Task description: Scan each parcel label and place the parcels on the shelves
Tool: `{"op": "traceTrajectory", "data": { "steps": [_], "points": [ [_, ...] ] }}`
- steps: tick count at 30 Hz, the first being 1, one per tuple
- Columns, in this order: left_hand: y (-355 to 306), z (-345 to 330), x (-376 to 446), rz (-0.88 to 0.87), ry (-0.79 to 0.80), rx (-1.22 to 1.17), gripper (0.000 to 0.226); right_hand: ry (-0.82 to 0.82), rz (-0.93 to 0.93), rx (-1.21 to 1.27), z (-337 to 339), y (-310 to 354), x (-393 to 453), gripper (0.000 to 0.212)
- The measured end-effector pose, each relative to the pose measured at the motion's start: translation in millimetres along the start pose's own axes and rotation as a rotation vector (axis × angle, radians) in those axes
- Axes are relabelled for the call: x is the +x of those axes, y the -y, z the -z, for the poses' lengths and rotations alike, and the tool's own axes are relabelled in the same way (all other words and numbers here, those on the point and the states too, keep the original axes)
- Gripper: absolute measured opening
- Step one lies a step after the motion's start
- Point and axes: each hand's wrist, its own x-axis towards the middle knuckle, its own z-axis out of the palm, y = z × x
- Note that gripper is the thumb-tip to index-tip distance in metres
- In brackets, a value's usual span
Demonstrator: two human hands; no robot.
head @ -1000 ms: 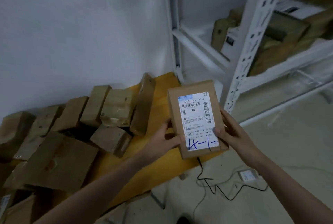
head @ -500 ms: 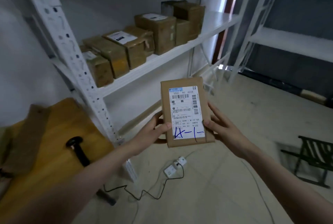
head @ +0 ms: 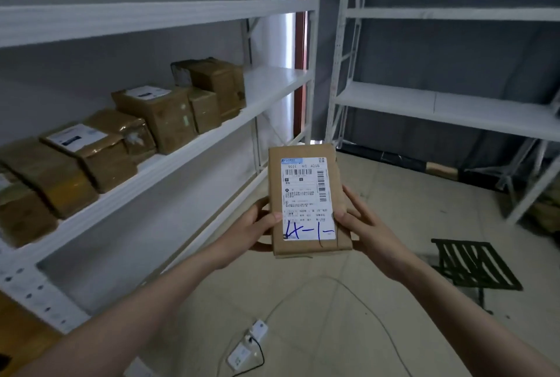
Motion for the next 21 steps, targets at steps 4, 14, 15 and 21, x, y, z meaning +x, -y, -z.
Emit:
{"op": "traceTrajectory", "data": {
  "steps": [4,14,15,21],
  "points": [
    [-15.9,18.7,65.9,-0.011,0.004,0.016,0.035,-0.001,0.010,-0.011,22.9,8.5,67.0,0.054],
    [-56.2,109.9,262.5,-0.006,-0.142,-0.099,0.024,0.163,0.001,0.042,54.5,46.7,310.2,0.080],
    [-58.6,119.3,279.6,-0.003,-0.146,-0.093,0.029,0.161,0.005,0.045,54.9,48.6,330.4,0.085],
    [-61.7,160.6,363.7,0.090,-0.174,-0.160,0.043,0.092,-0.003,0.057,63.0,45.6,427.0,0.071]
  ]
}}
